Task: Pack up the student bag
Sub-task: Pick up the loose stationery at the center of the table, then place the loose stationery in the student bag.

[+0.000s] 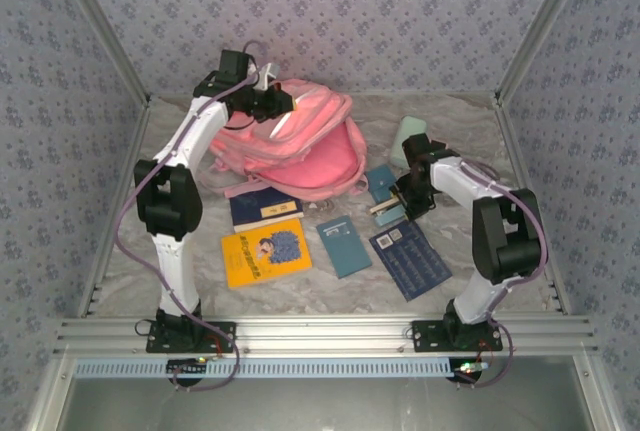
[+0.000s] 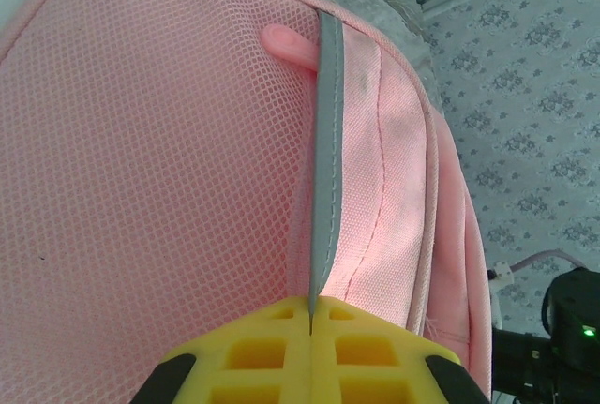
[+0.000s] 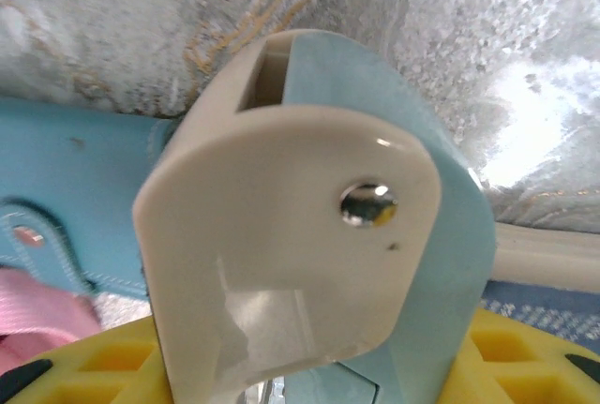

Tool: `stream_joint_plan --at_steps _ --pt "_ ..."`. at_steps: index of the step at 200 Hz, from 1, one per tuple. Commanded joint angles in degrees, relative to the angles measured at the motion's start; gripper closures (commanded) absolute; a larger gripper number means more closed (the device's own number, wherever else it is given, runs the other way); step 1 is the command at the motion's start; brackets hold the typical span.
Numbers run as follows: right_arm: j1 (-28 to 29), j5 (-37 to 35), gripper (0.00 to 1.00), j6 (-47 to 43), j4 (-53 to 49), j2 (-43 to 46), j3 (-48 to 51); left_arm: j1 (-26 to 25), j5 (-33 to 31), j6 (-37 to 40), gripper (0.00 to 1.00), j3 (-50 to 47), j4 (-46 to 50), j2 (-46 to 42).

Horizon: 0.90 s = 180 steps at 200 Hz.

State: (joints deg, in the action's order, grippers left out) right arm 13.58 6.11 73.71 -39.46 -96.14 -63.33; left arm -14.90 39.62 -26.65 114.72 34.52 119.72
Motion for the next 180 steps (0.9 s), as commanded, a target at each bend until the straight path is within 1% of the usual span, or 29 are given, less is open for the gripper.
stream_joint_plan --at_steps 1,41,64,80,94,107,122,144,163,180 --pt "-0.61 -1.39 0.63 -1.28 -1.44 4.11 0.6 0.15 3.36 0.0 1.0 4.82 -1.41 -5.26" --pt "-0.28 -4.05 0.63 -3.92 -1.07 10.2 -0.37 -0.71 3.27 -0.06 1.0 6.54 -0.26 -5.82" --pt "1.01 -4.11 0.63 -4.51 0.56 12.66 -1.54 -1.71 4.07 0.66 1.0 7.94 0.57 -5.58" --pt "2.3 -3.4 0.64 -5.3 2.5 12.71 -3.28 -2.44 4.97 1.53 1.0 9.75 1.6 -5.2" --pt "3.57 -1.44 0.64 -7.08 4.73 11.41 -4.5 -3.09 6.26 2.79 1.0 12.78 3.96 -3.95" --pt "4.6 1.11 0.64 -8.43 7.45 9.4 -8.94 -3.55 7.1 3.14 1.0 13.68 4.02 -3.6" --pt "5.91 3.64 0.64 -10.7 9.02 6.32 -12.9 -3.82 8.15 3.05 1.0 13.66 4.0 -3.78" --pt "7.71 4.94 0.65 -13.05 10.84 2.32 -17.65 -4.0 10.06 3.72 1.0 13.32 3.65 -4.26" --pt "9.05 7.24 0.65 -13.58 12.8 -1.34 -21.26 -4.01 11.3 4.06 1.0 11.67 2.37 -5.34" --pt "10.36 8.81 0.64 -12.31 13.99 -5.14 -24.06 -4.0 12.68 3.98 1.0 10.54 0.74 -5.89"
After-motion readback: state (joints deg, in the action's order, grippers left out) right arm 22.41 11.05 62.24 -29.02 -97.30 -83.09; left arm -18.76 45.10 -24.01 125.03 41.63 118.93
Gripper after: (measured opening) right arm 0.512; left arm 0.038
